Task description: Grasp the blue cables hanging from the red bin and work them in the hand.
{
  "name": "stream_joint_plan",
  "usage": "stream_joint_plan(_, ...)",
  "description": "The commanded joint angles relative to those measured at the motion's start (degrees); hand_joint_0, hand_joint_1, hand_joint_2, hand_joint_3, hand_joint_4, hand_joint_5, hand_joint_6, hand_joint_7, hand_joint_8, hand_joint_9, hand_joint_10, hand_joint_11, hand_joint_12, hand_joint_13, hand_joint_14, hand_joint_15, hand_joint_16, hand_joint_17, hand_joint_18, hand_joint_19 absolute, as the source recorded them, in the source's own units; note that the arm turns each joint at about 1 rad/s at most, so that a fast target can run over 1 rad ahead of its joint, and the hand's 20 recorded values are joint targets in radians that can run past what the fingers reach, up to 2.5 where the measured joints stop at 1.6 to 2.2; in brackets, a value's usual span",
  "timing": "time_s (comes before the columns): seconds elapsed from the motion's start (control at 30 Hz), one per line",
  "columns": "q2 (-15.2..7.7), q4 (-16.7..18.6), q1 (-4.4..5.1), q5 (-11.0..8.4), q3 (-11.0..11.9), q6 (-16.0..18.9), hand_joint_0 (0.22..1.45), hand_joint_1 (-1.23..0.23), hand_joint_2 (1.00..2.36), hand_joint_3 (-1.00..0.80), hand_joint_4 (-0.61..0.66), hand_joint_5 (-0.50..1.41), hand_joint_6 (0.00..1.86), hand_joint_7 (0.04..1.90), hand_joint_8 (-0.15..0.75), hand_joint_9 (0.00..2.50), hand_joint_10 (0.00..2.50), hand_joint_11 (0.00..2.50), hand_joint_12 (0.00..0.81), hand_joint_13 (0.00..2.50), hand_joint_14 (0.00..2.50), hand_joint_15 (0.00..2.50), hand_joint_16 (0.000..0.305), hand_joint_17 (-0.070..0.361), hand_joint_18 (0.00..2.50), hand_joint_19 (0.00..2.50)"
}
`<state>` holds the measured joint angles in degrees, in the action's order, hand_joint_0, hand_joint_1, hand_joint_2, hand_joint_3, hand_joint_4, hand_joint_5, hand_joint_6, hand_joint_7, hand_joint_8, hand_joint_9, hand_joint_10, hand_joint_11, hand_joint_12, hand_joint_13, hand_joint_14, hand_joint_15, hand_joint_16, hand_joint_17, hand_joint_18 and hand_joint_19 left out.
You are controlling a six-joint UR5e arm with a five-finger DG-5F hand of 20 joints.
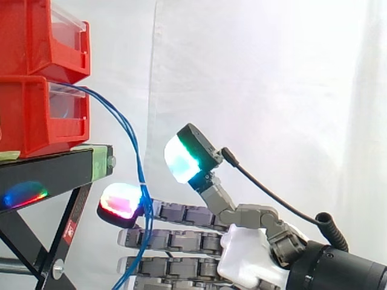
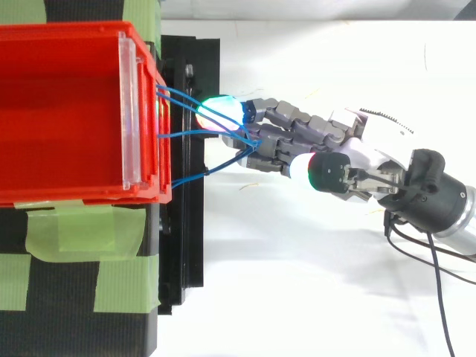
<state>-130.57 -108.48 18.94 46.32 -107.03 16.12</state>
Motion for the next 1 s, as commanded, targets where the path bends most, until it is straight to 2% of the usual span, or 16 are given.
stream_joint_plan(0.0,-0.04,0.11,-0.14,0.18,-0.03,-0.04,0.76,-0.57,1.0,-0.98,0.26,-0.11,0.01,0.72,0.258,0.28,0.0,0.2,0.377,0.01,0.01,0.26,0.069,0.156,0.0,0.23)
stream_joint_plan(0.33,-0.04,-0.06,-0.22,0.26,1.12,-0.74,0.77,-0.57,1.0,-0.96,0.27,-0.08,0.01,0.72,0.297,0.46,0.01,0.42,0.399,0.16,0.01,0.32,0.07,0.157,0.0,0.29)
stream_joint_plan(0.4,-0.04,-0.06,-0.31,0.26,1.29,-0.83,0.77,-0.59,1.0,-0.95,0.28,-0.04,0.01,0.72,0.315,0.56,0.01,0.5,0.412,0.27,0.01,0.34,0.071,0.159,0.11,0.29)
stream_joint_plan(0.73,0.05,-0.15,-0.4,1.58,1.64,-0.65,0.79,-0.59,1.0,-0.94,0.28,-0.02,0.01,0.74,0.343,0.73,0.02,0.8,0.444,0.51,0.02,0.51,0.069,0.156,0.33,0.34)
stream_joint_plan(0.8,0.05,-0.15,-0.49,1.93,1.56,-0.21,0.79,-0.59,1.0,-0.95,0.29,-0.02,0.01,0.74,0.345,0.76,0.02,0.89,0.453,0.57,0.02,0.57,0.069,0.155,0.38,0.37)
stream_joint_plan(0.97,0.05,-0.42,-0.57,3.08,1.56,0.49,0.8,-0.59,1.0,-0.95,0.29,0.01,0.01,0.78,0.354,0.89,0.02,1.25,0.49,0.85,0.02,1.0,0.066,0.148,0.62,0.57)
